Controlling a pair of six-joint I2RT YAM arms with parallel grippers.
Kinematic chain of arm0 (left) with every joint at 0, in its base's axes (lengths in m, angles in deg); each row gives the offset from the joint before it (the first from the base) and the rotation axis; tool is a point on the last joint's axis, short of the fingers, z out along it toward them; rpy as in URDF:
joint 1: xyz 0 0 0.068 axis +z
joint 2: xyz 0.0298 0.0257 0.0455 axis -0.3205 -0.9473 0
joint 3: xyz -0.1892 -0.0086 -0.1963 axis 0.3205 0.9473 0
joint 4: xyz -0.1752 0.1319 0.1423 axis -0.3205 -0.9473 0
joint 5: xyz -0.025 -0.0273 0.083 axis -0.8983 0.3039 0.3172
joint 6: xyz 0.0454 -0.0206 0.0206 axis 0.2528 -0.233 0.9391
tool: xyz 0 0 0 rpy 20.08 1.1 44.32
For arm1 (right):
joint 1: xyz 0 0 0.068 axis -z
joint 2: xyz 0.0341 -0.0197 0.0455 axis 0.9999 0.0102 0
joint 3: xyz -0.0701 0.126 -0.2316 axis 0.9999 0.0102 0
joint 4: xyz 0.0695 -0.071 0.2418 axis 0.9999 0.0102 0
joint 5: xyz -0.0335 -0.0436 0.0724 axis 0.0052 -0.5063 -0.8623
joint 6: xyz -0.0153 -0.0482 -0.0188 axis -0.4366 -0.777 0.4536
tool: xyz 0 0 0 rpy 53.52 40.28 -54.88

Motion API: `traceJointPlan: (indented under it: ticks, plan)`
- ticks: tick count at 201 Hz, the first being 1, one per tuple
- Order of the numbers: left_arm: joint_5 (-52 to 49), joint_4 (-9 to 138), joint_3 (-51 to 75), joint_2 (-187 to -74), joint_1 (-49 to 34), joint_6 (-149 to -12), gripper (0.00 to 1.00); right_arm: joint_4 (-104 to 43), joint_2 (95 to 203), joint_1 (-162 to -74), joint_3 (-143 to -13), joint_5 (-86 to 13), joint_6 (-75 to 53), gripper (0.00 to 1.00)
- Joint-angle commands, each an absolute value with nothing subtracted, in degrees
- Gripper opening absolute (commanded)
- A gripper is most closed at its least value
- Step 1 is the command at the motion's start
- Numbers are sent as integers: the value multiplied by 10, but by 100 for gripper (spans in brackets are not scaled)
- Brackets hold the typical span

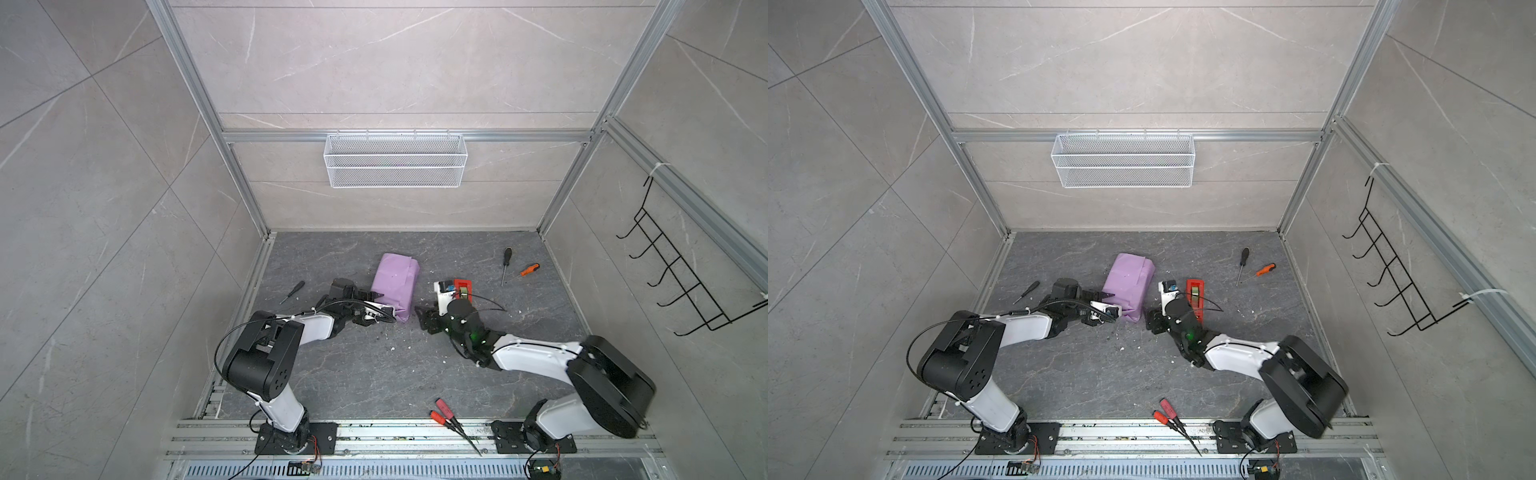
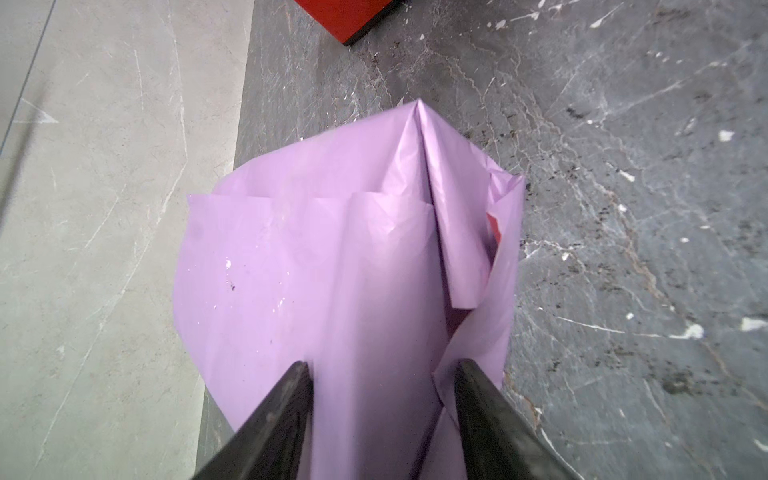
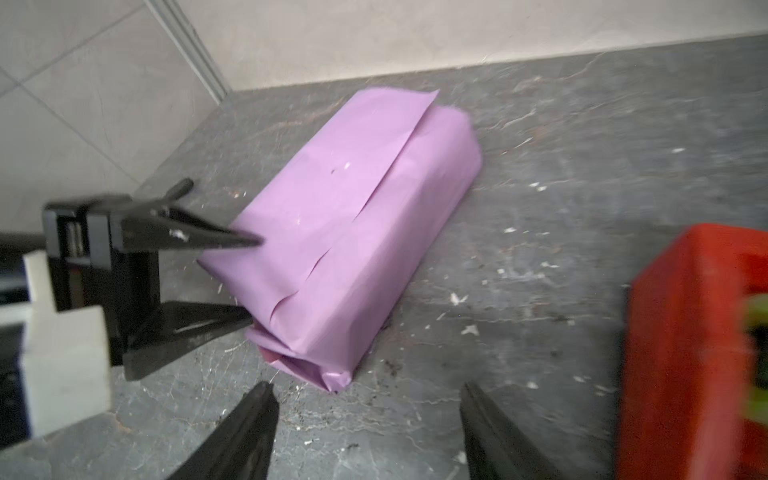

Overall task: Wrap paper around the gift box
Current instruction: 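Release the box end and swing the right gripper to the red tape dispenser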

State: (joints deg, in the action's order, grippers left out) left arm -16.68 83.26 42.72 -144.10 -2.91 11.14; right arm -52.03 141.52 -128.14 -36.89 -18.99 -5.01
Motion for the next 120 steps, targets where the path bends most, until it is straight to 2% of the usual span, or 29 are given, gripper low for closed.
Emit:
traceJointPlan:
  ticks: [1, 15, 20, 23, 26, 42, 79, 100, 120]
  plan:
    - [-139, 811, 437, -1459, -27, 69, 58, -271, 1362, -1213, -416, -231, 16, 70]
    - [-137, 814, 438, -1459, -27, 61, 58, -180, 1354, -1157, -455, -301, 13, 77]
    - [-136, 814, 438, -1458, -27, 60, 58, -160, 1356, -1137, -467, -339, 4, 84]
    - [-136, 814, 438, -1458, -27, 60, 58, -150, 1357, -1125, -475, -358, -1, 96]
    - [-136, 814, 439, -1458, -27, 60, 58, -141, 1358, -1116, -481, -377, -4, 99]
    - [-138, 812, 442, -1457, -27, 67, 58, -97, 1364, -1069, -508, -433, -20, 100]
    - [-133, 810, 441, -1458, -27, 69, 59, -32, 1370, -967, -536, -465, -15, 100]
    - [-135, 810, 439, -1460, -27, 72, 59, -43, 1396, -911, -536, -579, -29, 100]
    - [-132, 810, 437, -1461, -28, 72, 59, -77, 1410, -872, -520, -641, 1, 100]
